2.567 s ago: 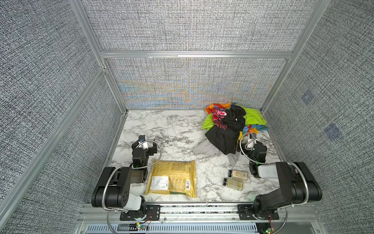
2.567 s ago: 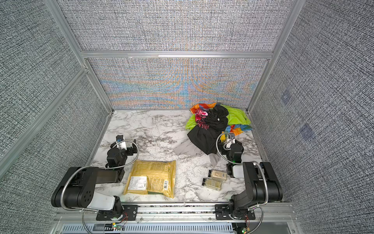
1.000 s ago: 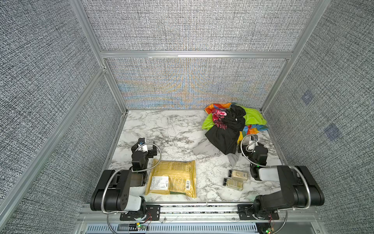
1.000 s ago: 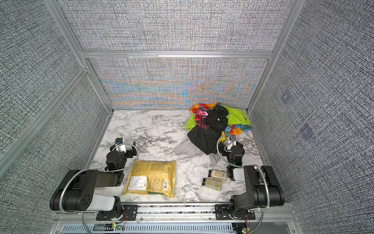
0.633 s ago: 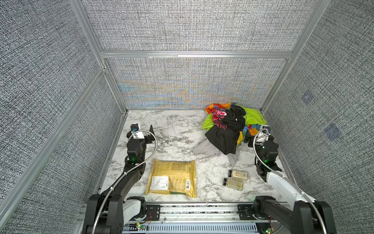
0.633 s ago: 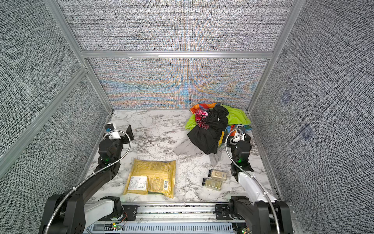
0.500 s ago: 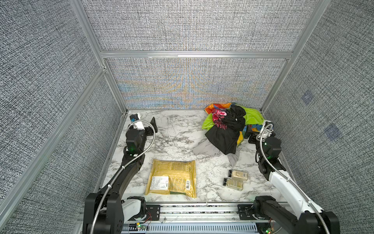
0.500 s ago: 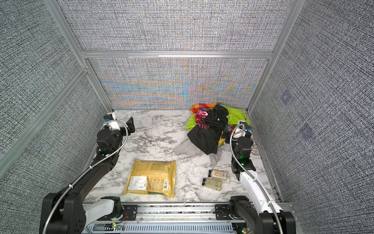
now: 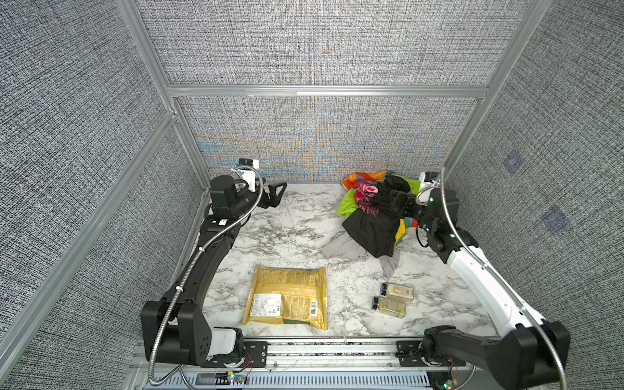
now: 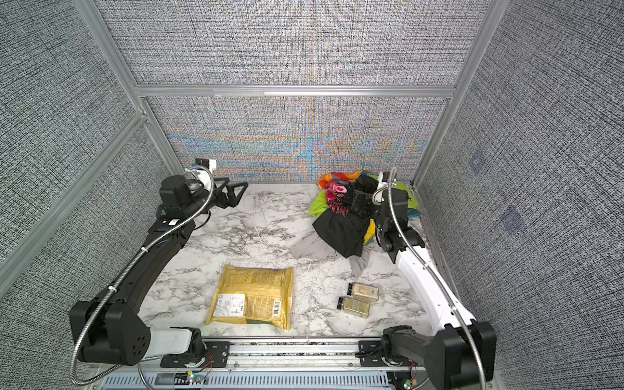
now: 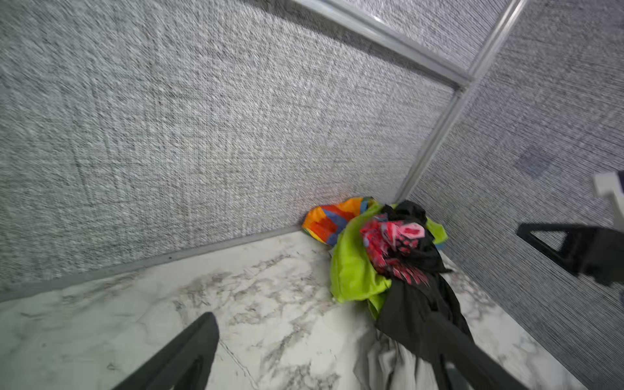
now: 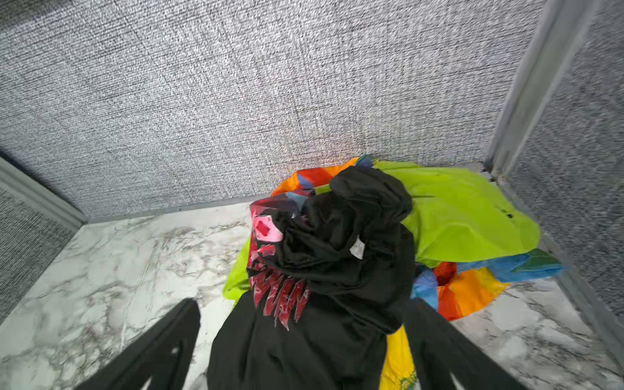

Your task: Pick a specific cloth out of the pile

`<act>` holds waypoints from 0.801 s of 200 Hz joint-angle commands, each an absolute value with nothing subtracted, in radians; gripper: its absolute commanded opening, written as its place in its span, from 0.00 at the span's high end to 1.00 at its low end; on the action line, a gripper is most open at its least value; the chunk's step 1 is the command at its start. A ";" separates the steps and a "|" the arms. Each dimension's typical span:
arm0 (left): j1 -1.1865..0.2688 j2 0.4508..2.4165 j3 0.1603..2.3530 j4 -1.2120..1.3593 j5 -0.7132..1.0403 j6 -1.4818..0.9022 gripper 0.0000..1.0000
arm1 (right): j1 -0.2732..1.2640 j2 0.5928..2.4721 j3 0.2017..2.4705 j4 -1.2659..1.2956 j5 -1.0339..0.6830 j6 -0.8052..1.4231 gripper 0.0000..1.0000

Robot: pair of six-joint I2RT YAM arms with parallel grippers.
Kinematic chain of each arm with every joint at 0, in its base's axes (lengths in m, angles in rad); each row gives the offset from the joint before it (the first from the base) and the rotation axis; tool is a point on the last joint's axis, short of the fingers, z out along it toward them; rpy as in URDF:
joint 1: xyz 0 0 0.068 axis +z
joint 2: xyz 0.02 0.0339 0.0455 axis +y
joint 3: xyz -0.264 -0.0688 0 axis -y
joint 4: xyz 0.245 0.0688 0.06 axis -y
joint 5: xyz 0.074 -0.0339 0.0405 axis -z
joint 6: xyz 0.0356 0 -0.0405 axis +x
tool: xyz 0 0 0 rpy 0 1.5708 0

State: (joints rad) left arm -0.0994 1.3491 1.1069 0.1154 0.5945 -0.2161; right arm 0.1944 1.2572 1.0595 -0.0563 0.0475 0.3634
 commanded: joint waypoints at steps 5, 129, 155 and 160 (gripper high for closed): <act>-0.103 1.334 1.083 0.107 0.716 -0.199 0.01 | 0.219 1.348 1.132 -0.134 0.049 0.393 0.01; -0.119 1.336 1.069 0.111 0.676 -0.204 0.01 | 0.222 1.847 1.500 -0.261 0.127 0.353 0.12; -0.125 1.344 1.067 0.124 0.689 -0.219 0.01 | 0.213 1.898 1.552 -0.334 0.187 0.330 0.36; -0.127 1.346 1.067 0.124 0.692 -0.221 0.01 | 0.208 1.900 1.553 -0.341 0.186 0.328 0.43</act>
State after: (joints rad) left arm -0.1219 1.3407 1.0683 0.0929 0.6769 -0.2096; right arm 0.2203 1.8755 1.5188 -0.2699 0.1200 0.3569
